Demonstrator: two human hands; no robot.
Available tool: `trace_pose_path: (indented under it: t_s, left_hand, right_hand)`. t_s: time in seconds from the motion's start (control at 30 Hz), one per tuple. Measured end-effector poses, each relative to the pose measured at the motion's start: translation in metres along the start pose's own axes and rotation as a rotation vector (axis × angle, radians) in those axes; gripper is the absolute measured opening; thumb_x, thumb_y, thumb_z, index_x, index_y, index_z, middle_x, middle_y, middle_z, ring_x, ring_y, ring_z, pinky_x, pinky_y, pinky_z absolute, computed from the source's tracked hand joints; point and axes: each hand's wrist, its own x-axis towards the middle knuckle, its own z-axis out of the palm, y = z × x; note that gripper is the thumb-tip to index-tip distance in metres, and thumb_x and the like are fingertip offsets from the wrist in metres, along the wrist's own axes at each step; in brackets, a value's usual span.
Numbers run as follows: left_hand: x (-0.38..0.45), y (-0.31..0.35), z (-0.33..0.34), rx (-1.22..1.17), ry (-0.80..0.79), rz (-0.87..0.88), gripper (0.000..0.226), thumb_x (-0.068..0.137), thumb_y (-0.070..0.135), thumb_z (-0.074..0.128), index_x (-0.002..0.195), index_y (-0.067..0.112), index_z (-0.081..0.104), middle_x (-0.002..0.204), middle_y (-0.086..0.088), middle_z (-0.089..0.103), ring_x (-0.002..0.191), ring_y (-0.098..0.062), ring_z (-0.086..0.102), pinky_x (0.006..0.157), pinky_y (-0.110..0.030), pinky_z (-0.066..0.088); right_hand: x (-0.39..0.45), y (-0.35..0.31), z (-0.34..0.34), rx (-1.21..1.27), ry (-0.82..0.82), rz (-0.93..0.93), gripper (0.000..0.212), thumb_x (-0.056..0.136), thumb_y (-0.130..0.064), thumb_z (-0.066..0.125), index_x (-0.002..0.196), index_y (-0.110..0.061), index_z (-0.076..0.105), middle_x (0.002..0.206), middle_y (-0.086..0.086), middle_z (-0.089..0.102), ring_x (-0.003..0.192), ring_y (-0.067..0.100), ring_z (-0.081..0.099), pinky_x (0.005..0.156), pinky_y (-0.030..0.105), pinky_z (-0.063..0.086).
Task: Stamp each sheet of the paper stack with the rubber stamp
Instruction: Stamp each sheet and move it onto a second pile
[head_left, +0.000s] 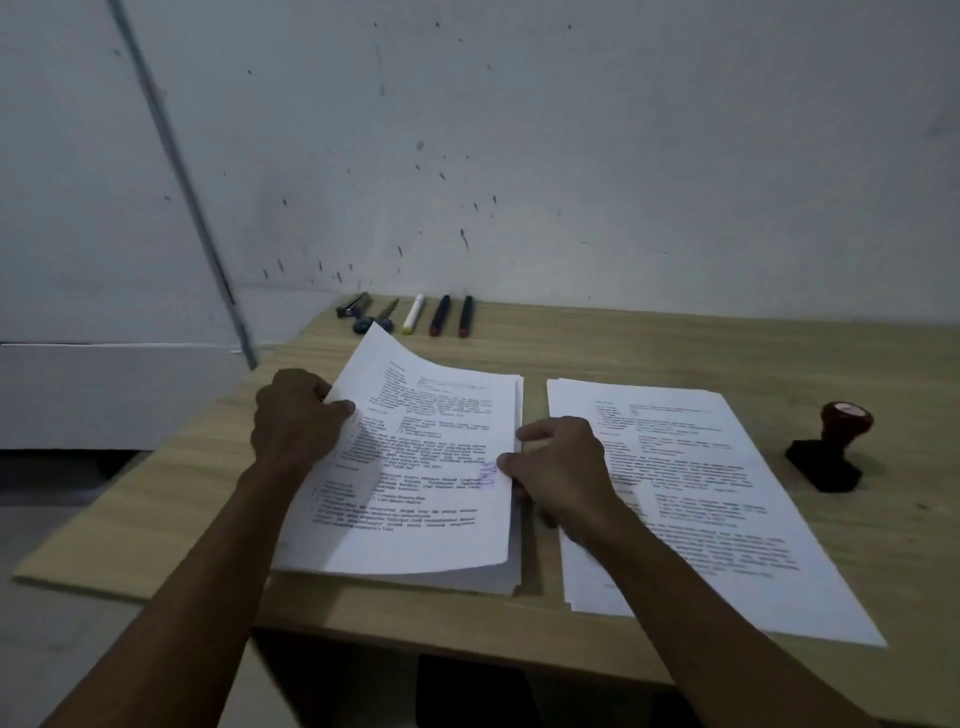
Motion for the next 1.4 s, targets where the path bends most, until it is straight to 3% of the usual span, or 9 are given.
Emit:
trace_pose_path:
  t_s: [0.1, 0.2, 0.47, 0.7, 0.8, 0.93, 1.13, 1.23, 1.4]
  left_hand:
    - [0.003, -0.006, 0.005, 0.032, 0.001, -0.025, 0.031, 0.077, 0.027, 0.077, 0.102, 0.009, 0.070, 0.104, -0.016, 0.067, 0.096, -0.035, 0.063, 0.077, -0.039, 0.051]
    - [0.004, -0.009, 0.010, 0.041, -0.007, -0.031, 0.032, 0.078, 0.028, 0.076, 0.104, 0.010, 0.069, 0.106, -0.015, 0.067, 0.096, -0.035, 0.062, 0.074, -0.037, 0.049]
    - [0.001, -0.009, 0.021, 0.073, -0.027, -0.021, 0.033, 0.081, 0.029, 0.072, 0.108, 0.011, 0.066, 0.113, -0.013, 0.065, 0.102, -0.033, 0.060, 0.076, -0.037, 0.047]
    - [-0.006, -0.012, 0.024, 0.131, -0.011, 0.022, 0.050, 0.083, 0.030, 0.070, 0.127, 0.011, 0.057, 0.132, -0.014, 0.054, 0.122, -0.033, 0.049, 0.096, -0.045, 0.044]
    - [-0.009, -0.006, 0.022, 0.155, 0.018, 0.055, 0.049, 0.084, 0.032, 0.070, 0.126, 0.011, 0.058, 0.132, -0.018, 0.051, 0.121, -0.036, 0.048, 0.096, -0.048, 0.044]
    - [-0.018, 0.013, 0.024, 0.087, 0.064, 0.158, 0.043, 0.085, 0.031, 0.068, 0.121, 0.009, 0.062, 0.123, -0.020, 0.055, 0.115, -0.036, 0.051, 0.090, -0.046, 0.044]
    - [-0.053, 0.066, 0.051, -0.145, 0.004, 0.366, 0.029, 0.085, 0.027, 0.069, 0.111, 0.013, 0.067, 0.117, -0.012, 0.058, 0.083, -0.021, 0.065, 0.086, -0.037, 0.050]
    - [-0.074, 0.095, 0.073, -0.219, -0.085, 0.482, 0.024, 0.084, 0.026, 0.070, 0.106, 0.014, 0.068, 0.113, -0.008, 0.060, 0.071, -0.013, 0.064, 0.081, -0.036, 0.053]
    - [-0.107, 0.129, 0.111, -0.249, -0.245, 0.678, 0.021, 0.082, 0.024, 0.073, 0.100, 0.014, 0.069, 0.105, -0.001, 0.060, 0.070, -0.008, 0.063, 0.070, -0.028, 0.051]
  right_hand:
    - [0.002, -0.002, 0.010, -0.099, -0.011, -0.049, 0.043, 0.078, -0.014, 0.079, 0.116, -0.013, 0.060, 0.105, 0.014, 0.068, 0.080, 0.024, 0.071, 0.063, 0.031, 0.059]
    - [0.002, -0.002, 0.012, -0.195, 0.021, -0.080, 0.042, 0.080, -0.018, 0.077, 0.118, -0.016, 0.060, 0.112, 0.012, 0.066, 0.094, 0.026, 0.067, 0.083, 0.042, 0.058]
    - [0.003, -0.002, 0.008, -0.356, 0.088, -0.131, 0.041, 0.083, -0.023, 0.073, 0.121, -0.022, 0.058, 0.111, 0.005, 0.065, 0.100, 0.022, 0.063, 0.082, 0.030, 0.049]
    - [0.004, 0.002, 0.007, -0.417, 0.123, -0.151, 0.043, 0.082, -0.034, 0.074, 0.121, -0.024, 0.058, 0.109, 0.002, 0.066, 0.101, 0.021, 0.062, 0.081, 0.030, 0.047]
    - [0.003, 0.004, -0.001, -0.415, 0.145, -0.157, 0.041, 0.081, -0.038, 0.073, 0.117, -0.028, 0.059, 0.105, 0.000, 0.066, 0.103, 0.020, 0.060, 0.078, 0.029, 0.043]
    - [-0.002, 0.007, -0.023, -0.424, 0.194, -0.188, 0.032, 0.080, -0.038, 0.072, 0.110, -0.031, 0.062, 0.094, -0.001, 0.066, 0.094, 0.019, 0.063, 0.081, 0.034, 0.051]
    - [-0.002, 0.018, -0.082, -0.473, 0.458, -0.251, 0.022, 0.082, -0.034, 0.071, 0.101, -0.027, 0.063, 0.083, -0.005, 0.066, 0.090, 0.022, 0.063, 0.076, 0.035, 0.051]
    - [0.002, 0.032, -0.119, -0.479, 0.652, -0.283, 0.025, 0.080, -0.025, 0.073, 0.097, -0.023, 0.055, 0.091, -0.002, 0.057, 0.091, 0.027, 0.060, 0.066, 0.034, 0.044]
    - [0.011, 0.059, -0.178, -0.527, 0.841, -0.129, 0.050, 0.072, -0.014, 0.076, 0.110, -0.020, 0.044, 0.118, 0.011, 0.043, 0.114, 0.035, 0.043, 0.067, 0.039, 0.037]
